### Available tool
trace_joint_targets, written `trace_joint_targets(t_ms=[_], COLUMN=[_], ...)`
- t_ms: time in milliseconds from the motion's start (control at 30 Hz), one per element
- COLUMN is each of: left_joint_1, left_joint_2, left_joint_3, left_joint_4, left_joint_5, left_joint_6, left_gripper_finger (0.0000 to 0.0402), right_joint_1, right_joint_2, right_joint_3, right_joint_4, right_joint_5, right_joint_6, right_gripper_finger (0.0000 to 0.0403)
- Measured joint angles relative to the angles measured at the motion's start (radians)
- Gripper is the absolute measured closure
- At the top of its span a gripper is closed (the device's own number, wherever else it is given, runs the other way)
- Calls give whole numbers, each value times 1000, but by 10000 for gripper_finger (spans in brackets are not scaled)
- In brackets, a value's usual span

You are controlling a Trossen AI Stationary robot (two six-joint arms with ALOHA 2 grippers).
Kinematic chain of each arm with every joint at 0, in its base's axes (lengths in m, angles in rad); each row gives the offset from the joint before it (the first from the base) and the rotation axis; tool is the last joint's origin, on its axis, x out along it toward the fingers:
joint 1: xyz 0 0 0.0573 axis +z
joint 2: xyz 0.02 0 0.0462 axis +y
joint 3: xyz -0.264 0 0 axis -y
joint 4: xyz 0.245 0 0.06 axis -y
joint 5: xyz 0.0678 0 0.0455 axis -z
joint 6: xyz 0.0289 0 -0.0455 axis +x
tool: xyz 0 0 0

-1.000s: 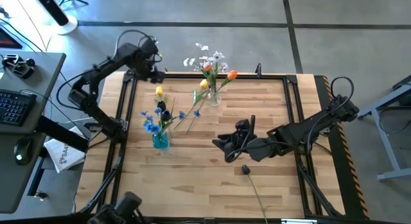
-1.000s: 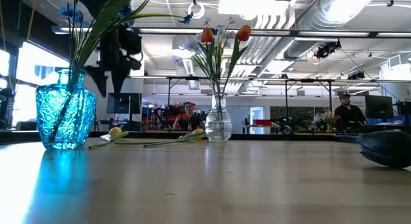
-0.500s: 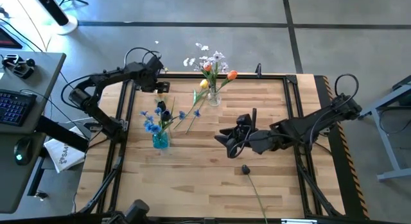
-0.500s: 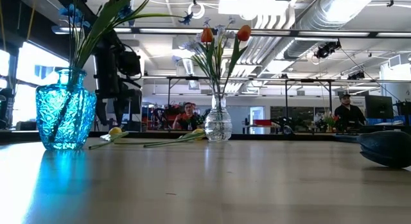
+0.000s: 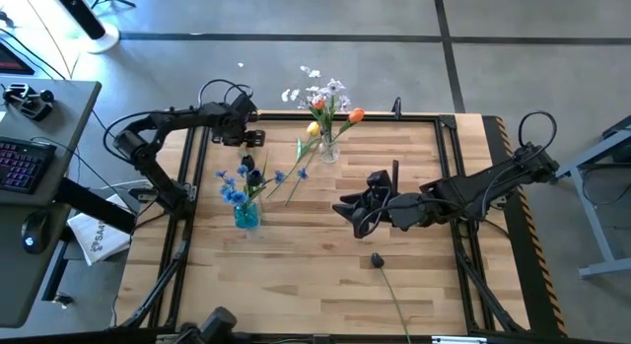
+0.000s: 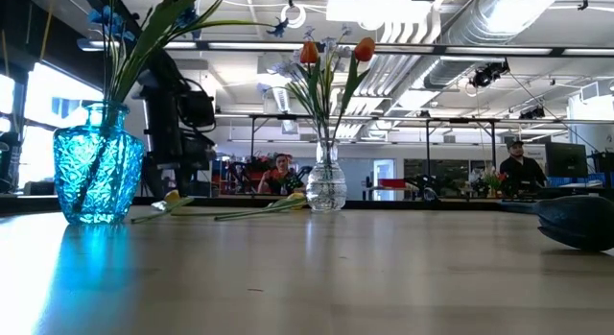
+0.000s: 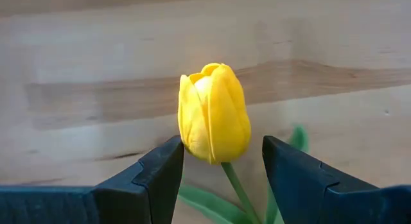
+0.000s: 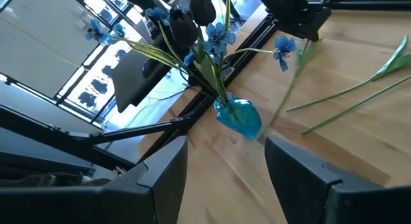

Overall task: Sort flowers into vase by color
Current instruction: Put the left yellow flower into the transparent vase

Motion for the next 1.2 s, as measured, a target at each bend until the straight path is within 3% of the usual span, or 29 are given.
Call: trace_joint_targets(t_ms=[133, 467, 600, 967, 1200], left_joint_1=[-5, -4, -4, -8, -74], left_joint_2=[3, 1, -31, -376, -618], left_joint_3=[0, 0, 0, 77, 217], left_joint_4=[39, 120, 118, 60, 62], left_joint_5=[-15, -18, -18, -22, 50], left_joint_6=[26, 80, 91, 246, 355], left_gripper_finger=[224, 345, 373, 380, 380], right_joint_1=[9, 30, 29, 3, -57], right_joint_2=[0, 0, 0, -19, -21], right_joint_3=[0, 0, 0, 0, 0], right_joint_4=[0, 17, 43, 60, 142], right_joint_5=[0, 3, 6, -5, -104], right_joint_6=[31, 55, 41, -44, -186], right_gripper_finger=[199, 199, 199, 199, 199])
